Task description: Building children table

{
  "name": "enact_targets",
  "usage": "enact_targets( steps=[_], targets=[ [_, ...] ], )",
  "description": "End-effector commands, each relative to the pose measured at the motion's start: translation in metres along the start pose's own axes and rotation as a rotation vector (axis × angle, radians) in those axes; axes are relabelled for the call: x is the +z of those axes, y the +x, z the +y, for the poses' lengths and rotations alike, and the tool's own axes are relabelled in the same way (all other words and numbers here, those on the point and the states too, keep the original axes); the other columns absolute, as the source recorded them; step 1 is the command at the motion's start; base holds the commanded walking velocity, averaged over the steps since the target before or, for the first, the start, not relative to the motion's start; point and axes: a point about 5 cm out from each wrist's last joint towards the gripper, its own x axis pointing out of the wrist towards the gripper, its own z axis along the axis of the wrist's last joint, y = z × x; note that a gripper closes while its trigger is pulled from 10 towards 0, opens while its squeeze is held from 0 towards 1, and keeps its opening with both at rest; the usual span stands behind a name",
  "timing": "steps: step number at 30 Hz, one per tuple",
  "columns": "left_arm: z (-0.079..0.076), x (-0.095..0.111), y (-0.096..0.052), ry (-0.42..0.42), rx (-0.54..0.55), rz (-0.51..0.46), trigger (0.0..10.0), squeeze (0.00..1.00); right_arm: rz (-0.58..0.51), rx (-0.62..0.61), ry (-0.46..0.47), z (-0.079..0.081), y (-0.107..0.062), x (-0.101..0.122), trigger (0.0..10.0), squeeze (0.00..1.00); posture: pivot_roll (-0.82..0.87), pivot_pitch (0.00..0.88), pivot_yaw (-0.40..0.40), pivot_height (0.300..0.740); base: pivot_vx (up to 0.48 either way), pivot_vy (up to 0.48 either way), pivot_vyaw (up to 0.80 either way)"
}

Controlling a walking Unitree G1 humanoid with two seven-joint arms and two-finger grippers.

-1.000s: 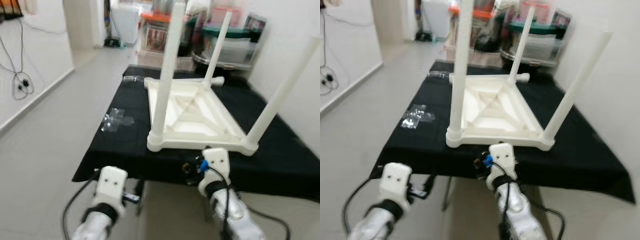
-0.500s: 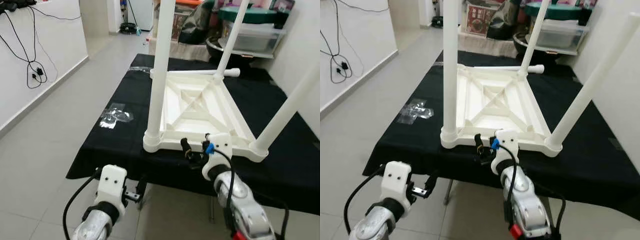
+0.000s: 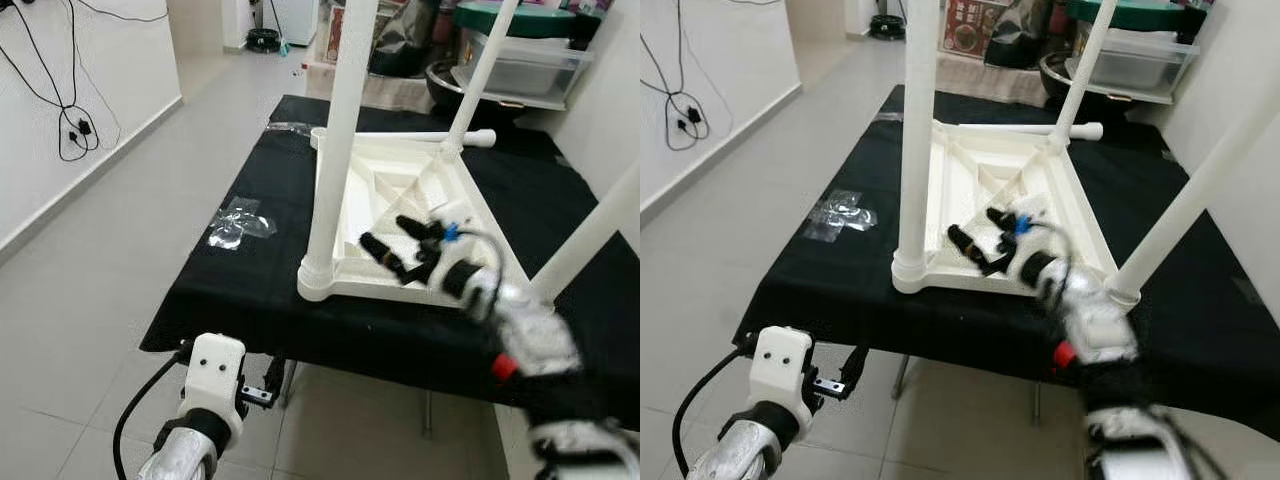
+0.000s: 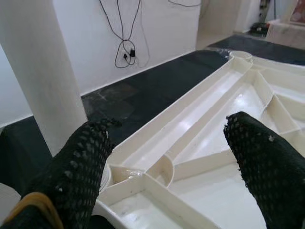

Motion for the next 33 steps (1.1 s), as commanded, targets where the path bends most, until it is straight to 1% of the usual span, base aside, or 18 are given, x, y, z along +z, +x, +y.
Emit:
enact_targets(
  steps=[1,2,3,4,5,6,8,11,12,13,14,17,20,21,24,27,31,33],
  targets=[
    [-0.003,0.001,-0.002,-0.005,-0.014,0.003,10.0,0.00,0.019,0.101,0.034,0.000,-0.002,-0.002,10.0,0.00,0.14,0.128,-0.143,0.740,0.000,0.000,0.00],
    [-0.003,0.001,-0.002,-0.005,-0.014,0.003,10.0,0.00,0.019,0.101,0.034,0.000,-0.002,-0.002,10.0,0.00,0.14,0.128,-0.143,0.740,0.000,0.000,0.00],
    [-0.004,0.002,-0.003,-0.007,-0.018,0.003,10.0,0.00,0.025,0.194,0.029,-0.002,-0.007,0.003,10.0,0.00,0.14,0.132,-0.141,0.740,0.000,0.000,0.00],
    [-0.004,0.002,-0.003,-0.007,-0.018,0.003,10.0,0.00,0.025,0.194,0.029,-0.002,-0.007,0.003,10.0,0.00,0.14,0.132,-0.141,0.740,0.000,0.000,0.00],
    [-0.005,0.003,-0.004,-0.011,-0.022,0.000,10.0,0.00,0.022,0.289,0.039,-0.004,-0.009,0.009,10.0,0.00,0.13,0.136,-0.142,0.740,0.000,0.000,0.00],
    [-0.006,0.004,-0.005,-0.012,-0.026,-0.002,10.0,0.00,0.012,0.345,0.049,-0.005,-0.008,0.015,10.0,0.00,0.13,0.139,-0.142,0.740,0.000,0.000,0.00],
    [-0.007,0.005,-0.006,-0.015,-0.030,-0.006,10.0,0.00,-0.007,0.388,0.056,-0.004,-0.002,0.021,10.0,0.00,0.14,0.141,-0.144,0.740,0.000,0.000,0.00],
    [-0.008,0.005,-0.006,-0.016,-0.032,-0.007,10.0,0.00,-0.027,0.405,0.050,0.002,0.007,0.025,10.0,0.00,0.14,0.142,-0.144,0.740,0.000,0.000,0.00],
    [-0.008,0.005,-0.006,-0.016,-0.032,-0.007,10.0,0.00,-0.027,0.405,0.050,0.002,0.007,0.025,10.0,0.00,0.14,0.142,-0.144,0.740,0.000,0.000,0.00],
    [-0.008,0.006,-0.007,-0.018,-0.032,-0.009,10.0,0.00,-0.038,0.415,0.045,0.006,0.014,0.027,10.0,0.00,0.15,0.147,-0.146,0.740,0.000,0.000,0.00],
    [-0.008,0.006,-0.007,-0.018,-0.032,-0.009,10.0,0.00,-0.038,0.415,0.045,0.006,0.014,0.027,10.0,0.00,0.15,0.147,-0.146,0.740,0.000,0.000,0.00],
    [-0.010,0.008,-0.009,-0.019,-0.035,-0.010,10.0,0.00,-0.074,0.470,0.046,0.019,0.034,0.032,10.0,0.00,0.15,0.151,-0.148,0.740,0.000,0.000,0.00],
    [-0.010,0.008,-0.009,-0.020,-0.035,-0.009,10.0,0.00,-0.083,0.476,0.049,0.022,0.038,0.034,10.0,0.00,0.15,0.151,-0.148,0.740,0.000,0.000,0.00],
    [-0.011,0.009,-0.011,-0.020,-0.037,-0.009,10.0,0.00,-0.112,0.498,0.061,0.027,0.044,0.038,10.0,0.00,0.15,0.156,-0.151,0.740,0.000,0.000,0.00],
    [-0.011,0.009,-0.011,-0.020,-0.037,-0.008,10.0,0.00,-0.124,0.497,0.065,0.029,0.046,0.040,10.0,0.00,0.15,0.157,-0.152,0.740,0.000,0.000,0.00],
    [-0.012,0.010,-0.012,-0.021,-0.041,-0.004,10.0,0.00,-0.169,0.511,0.086,0.033,0.054,0.048,10.0,0.00,0.15,0.161,-0.149,0.740,0.000,0.000,0.00],
    [-0.012,0.010,-0.013,-0.021,-0.043,-0.002,10.0,0.00,-0.186,0.520,0.091,0.035,0.057,0.051,10.0,0.00,0.15,0.164,-0.150,0.740,0.000,0.000,0.00],
    [-0.012,0.009,-0.013,-0.021,-0.045,0.001,10.0,0.00,-0.207,0.522,0.093,0.044,0.066,0.053,10.0,0.00,0.15,0.165,-0.149,0.740,0.000,0.000,0.00]
  ],
)
